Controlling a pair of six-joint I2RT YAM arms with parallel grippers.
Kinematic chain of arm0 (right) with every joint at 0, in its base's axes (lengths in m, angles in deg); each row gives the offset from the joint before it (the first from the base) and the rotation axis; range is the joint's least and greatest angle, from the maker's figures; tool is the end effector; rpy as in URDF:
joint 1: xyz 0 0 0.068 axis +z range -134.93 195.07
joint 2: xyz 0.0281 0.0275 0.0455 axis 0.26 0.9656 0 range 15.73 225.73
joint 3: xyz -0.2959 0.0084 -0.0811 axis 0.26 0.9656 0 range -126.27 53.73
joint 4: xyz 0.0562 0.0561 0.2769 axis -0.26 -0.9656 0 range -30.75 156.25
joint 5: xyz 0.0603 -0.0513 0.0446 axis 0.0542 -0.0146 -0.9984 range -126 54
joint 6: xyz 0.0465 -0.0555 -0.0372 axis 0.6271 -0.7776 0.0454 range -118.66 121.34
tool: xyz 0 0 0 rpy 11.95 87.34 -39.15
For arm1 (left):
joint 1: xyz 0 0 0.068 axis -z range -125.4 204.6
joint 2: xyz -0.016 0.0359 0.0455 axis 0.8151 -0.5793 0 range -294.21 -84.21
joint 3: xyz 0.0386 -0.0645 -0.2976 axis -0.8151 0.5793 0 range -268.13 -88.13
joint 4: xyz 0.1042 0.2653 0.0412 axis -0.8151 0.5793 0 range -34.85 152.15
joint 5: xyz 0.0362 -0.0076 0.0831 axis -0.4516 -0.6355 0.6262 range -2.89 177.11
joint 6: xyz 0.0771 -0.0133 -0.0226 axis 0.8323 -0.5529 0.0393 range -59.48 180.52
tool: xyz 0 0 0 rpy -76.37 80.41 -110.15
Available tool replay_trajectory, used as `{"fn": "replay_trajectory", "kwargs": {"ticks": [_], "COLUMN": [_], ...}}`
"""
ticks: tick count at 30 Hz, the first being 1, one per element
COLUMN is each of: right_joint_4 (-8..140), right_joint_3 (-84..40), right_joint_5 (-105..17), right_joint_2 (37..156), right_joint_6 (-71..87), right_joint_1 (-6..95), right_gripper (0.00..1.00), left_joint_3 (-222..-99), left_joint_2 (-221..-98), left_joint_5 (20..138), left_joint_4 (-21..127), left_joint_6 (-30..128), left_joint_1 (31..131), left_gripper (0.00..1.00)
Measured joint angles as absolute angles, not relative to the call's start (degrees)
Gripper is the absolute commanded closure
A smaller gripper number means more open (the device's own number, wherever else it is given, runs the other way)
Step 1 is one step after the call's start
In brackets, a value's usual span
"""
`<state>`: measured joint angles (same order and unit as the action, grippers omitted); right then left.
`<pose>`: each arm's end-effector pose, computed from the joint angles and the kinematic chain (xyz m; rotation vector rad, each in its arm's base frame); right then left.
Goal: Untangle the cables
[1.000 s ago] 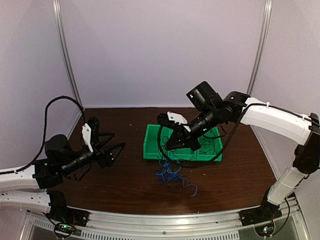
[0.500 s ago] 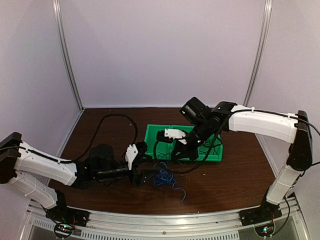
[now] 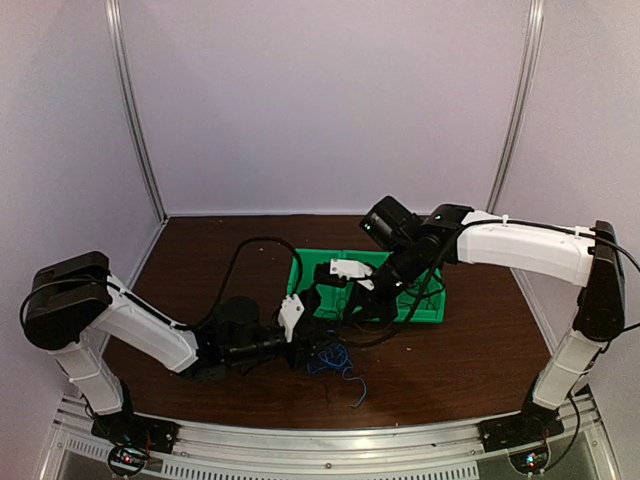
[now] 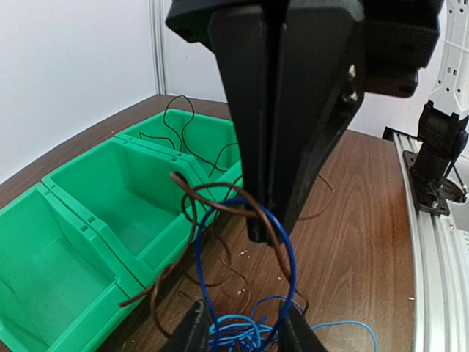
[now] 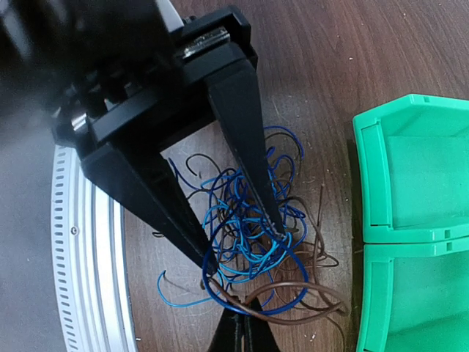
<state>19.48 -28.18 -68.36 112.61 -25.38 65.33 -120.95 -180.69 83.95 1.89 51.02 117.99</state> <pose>0.2258 0.3306 0.2802 -1.7939 1.9461 0.8854 0.1625 -0.3335 0.1664 0.8790 1.6347 -0.9596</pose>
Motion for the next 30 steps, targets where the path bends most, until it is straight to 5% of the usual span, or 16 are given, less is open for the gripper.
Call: {"fn": "replay_trajectory", "kwargs": {"ticks": [5, 12, 20, 30], "right_joint_4": [17.9, 9.3, 2.1, 4.9], "right_joint_3": [-28.3, -30.8, -31.8, -54.5], "right_joint_5": [-68.8, -68.6, -64.6, -70.3], "right_joint_2": [112.4, 108.6, 104.2, 103.7], "right_joint_6": [-26.1, -33.7, -41.1, -40.7], "right_joint_1": [64.6, 61.2, 54.0, 41.0], "right_gripper": [1.0, 1.0, 1.0, 1.0], "left_joint_3": [-120.9, -116.7, -106.7, -102.4], "left_joint_2": [-182.9, -180.0, -162.8, -154.5], "left_joint_5": [83.9, 88.2, 99.8, 107.2], "left_joint_4": [0.2, 0.4, 7.2, 17.9], "left_joint_6": [51.5, 52.4, 52.0, 48.4], "left_joint_1": [118.0, 117.9, 115.6, 114.7], "left_gripper": [1.0, 1.0, 1.0, 1.0]}}
